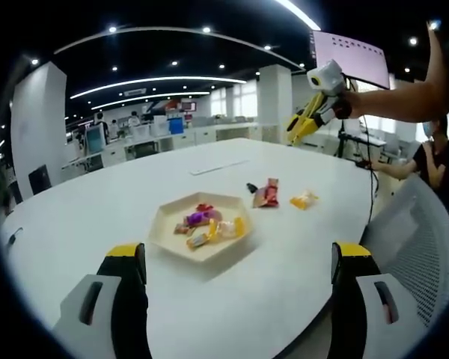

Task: Place the target food into the container with the food tongs after gripping and lifting it, then release it inside without dropping or visibly crushing the food.

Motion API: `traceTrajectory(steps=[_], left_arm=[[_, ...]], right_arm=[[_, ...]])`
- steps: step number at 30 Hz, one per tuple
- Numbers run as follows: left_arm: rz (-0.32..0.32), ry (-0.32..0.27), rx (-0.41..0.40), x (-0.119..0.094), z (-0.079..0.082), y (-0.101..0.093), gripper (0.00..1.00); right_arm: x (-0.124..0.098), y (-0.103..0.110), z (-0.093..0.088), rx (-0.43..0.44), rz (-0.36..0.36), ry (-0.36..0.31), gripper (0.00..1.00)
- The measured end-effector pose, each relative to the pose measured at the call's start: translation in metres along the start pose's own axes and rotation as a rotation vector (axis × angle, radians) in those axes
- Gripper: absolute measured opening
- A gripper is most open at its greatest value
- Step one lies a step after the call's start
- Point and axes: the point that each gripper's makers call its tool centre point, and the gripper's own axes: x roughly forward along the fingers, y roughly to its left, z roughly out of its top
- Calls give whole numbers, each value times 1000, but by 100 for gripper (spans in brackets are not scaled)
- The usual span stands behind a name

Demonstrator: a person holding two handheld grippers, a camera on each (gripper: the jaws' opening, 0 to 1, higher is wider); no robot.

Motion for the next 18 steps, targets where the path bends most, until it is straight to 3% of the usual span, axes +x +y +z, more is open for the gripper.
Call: traceTrajectory(steps=[18], left_arm=[[-1,10,5,0,-2,2,99]], right_arm=[[3,3,-7,1,11,-7,27]])
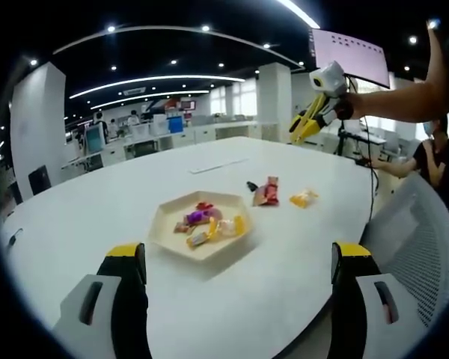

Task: Place the target food into the container with the food tongs after gripping and lifting it, then release it inside without dropping or visibly crushing the food.

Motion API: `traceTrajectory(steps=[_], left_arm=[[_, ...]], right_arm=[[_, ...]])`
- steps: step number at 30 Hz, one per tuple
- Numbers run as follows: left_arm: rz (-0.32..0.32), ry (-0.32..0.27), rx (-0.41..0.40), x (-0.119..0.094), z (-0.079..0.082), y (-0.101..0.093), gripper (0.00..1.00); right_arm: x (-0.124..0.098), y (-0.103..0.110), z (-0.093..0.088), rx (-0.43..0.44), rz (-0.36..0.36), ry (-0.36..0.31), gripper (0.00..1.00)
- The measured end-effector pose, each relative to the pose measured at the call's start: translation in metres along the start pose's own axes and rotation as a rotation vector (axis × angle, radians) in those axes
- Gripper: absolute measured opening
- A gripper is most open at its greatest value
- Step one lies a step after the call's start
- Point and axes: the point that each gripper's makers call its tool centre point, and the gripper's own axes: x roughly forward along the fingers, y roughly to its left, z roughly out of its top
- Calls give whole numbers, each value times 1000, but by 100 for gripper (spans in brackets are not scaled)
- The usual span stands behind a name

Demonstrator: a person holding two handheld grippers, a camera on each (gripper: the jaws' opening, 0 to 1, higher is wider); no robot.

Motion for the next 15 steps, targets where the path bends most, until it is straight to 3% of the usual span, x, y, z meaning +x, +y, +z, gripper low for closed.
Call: traceTrajectory(steps=[15], left_arm=[[0,8,0,1,-1,1,99]], right_arm=[[7,4,-32,-45,41,-1,27]])
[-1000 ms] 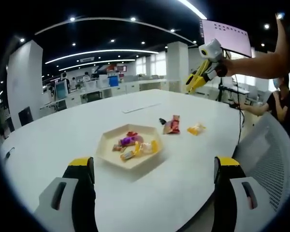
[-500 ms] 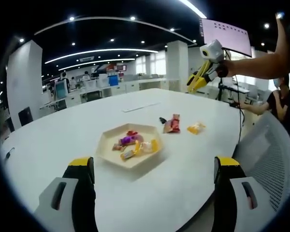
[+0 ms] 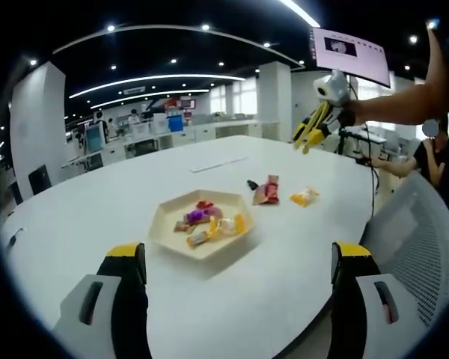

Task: Place the target food into the container with the food tongs after gripping and lifting it, then release it inside without dropping or visibly crushing the food.

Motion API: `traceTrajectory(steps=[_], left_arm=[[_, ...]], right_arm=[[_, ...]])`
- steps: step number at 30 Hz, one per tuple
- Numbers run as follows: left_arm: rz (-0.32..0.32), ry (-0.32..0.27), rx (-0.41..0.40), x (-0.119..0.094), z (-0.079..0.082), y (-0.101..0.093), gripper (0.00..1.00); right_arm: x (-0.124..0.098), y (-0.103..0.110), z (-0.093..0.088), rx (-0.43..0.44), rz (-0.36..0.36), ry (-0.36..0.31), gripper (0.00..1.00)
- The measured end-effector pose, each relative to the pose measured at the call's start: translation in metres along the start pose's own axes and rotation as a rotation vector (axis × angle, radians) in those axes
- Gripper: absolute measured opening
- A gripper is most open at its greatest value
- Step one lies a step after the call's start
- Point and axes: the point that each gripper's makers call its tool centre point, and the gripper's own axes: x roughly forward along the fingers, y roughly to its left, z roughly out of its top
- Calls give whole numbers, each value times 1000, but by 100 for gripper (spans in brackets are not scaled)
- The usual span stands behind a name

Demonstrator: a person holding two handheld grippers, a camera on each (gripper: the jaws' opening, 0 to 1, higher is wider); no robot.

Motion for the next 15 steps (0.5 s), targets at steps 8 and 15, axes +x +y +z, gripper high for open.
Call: traceTrajectory(steps=[8,15], left_arm=[[3,6,-2,1,-2,1,99],[1,14,3,1,-3,0,99]], right_arm=[[5,3,-14,9,25,1,28],[9,5,-26,17,35,3,28]])
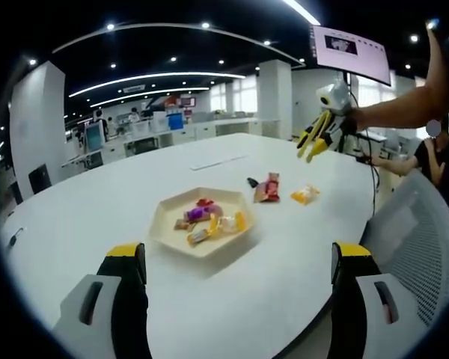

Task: Place the target food into the container with the food tongs after gripping and lifting it, then release it inside without dropping or visibly crushing the food.

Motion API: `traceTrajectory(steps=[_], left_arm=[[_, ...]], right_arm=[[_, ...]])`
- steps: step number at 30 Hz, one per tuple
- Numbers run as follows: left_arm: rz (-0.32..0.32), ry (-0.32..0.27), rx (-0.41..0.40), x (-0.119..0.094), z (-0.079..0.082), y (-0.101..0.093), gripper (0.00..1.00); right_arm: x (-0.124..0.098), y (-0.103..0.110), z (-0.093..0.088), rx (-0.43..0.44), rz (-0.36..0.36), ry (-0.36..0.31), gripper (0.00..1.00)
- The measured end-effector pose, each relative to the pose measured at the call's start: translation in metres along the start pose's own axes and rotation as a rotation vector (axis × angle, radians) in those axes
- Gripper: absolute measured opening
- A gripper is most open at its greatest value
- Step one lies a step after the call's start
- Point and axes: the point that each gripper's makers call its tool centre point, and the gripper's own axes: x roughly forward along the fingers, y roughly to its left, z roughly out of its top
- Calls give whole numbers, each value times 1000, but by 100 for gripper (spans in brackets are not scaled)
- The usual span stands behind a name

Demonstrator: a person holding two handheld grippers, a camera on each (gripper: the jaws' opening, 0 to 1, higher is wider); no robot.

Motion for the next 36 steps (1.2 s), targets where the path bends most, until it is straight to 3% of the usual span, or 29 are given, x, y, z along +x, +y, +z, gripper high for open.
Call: traceTrajectory(steps=[24,36], left_arm=[[-2,18,6,1,-3,0,99],[-6,25,5,2,-5,-1,99]], right_arm=[[24,8,-35,39,20,38,27],[32,14,-39,35,29,53,27]])
